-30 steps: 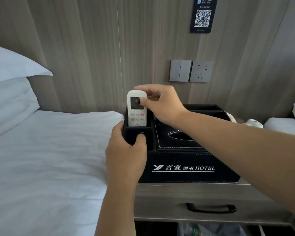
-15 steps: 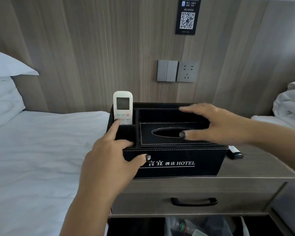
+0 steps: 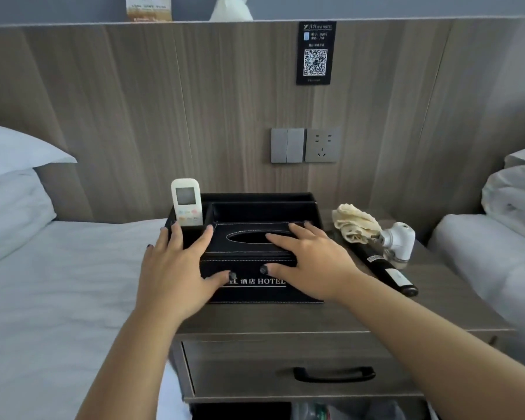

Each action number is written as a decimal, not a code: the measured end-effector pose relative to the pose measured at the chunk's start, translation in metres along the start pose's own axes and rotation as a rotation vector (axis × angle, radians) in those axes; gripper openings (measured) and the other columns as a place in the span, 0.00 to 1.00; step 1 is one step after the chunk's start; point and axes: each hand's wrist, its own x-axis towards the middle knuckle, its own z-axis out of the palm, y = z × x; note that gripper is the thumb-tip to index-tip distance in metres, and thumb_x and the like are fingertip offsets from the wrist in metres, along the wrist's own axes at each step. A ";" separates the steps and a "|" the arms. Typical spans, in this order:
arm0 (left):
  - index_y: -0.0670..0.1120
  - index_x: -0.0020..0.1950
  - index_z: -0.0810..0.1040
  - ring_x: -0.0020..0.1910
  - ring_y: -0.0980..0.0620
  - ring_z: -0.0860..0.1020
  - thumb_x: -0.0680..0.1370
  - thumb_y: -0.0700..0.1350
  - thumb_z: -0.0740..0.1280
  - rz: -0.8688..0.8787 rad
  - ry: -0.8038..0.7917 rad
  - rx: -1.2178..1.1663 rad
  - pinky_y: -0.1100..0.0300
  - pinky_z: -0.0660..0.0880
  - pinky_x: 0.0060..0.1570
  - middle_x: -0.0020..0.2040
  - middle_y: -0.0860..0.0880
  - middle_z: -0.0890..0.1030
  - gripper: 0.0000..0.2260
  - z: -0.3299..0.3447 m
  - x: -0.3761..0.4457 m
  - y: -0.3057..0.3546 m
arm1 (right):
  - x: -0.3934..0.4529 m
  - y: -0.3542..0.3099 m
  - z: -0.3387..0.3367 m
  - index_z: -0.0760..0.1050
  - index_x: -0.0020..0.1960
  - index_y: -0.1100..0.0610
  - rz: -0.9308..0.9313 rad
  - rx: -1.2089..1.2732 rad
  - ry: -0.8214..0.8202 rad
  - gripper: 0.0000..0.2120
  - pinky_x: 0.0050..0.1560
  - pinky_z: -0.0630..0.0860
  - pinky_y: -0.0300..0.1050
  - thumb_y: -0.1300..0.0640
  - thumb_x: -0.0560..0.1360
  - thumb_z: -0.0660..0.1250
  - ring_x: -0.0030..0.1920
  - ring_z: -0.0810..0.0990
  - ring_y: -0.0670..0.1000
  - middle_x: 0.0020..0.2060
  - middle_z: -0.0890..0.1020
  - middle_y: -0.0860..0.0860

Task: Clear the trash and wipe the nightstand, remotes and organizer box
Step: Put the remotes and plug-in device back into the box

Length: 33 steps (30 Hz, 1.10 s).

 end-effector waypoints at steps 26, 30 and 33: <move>0.60 0.78 0.57 0.78 0.39 0.55 0.68 0.74 0.40 0.077 0.034 0.090 0.43 0.59 0.72 0.77 0.38 0.60 0.40 0.036 0.059 -0.011 | 0.150 0.112 0.014 0.74 0.63 0.56 0.186 -0.189 -0.212 0.14 0.49 0.68 0.42 0.55 0.78 0.62 0.62 0.77 0.57 0.60 0.78 0.53; 0.60 0.78 0.55 0.78 0.40 0.53 0.69 0.74 0.39 0.071 0.035 0.090 0.44 0.57 0.73 0.78 0.38 0.58 0.40 0.037 0.060 -0.010 | 0.168 0.125 0.020 0.76 0.55 0.61 0.243 -0.053 -0.123 0.11 0.46 0.73 0.45 0.58 0.75 0.64 0.56 0.80 0.61 0.55 0.81 0.60; 0.61 0.79 0.51 0.79 0.41 0.50 0.69 0.75 0.39 0.062 0.014 0.105 0.45 0.54 0.74 0.79 0.39 0.54 0.39 0.036 0.061 -0.008 | 0.171 0.128 0.007 0.77 0.48 0.68 0.427 0.322 0.078 0.08 0.38 0.76 0.46 0.65 0.75 0.61 0.42 0.82 0.59 0.42 0.81 0.63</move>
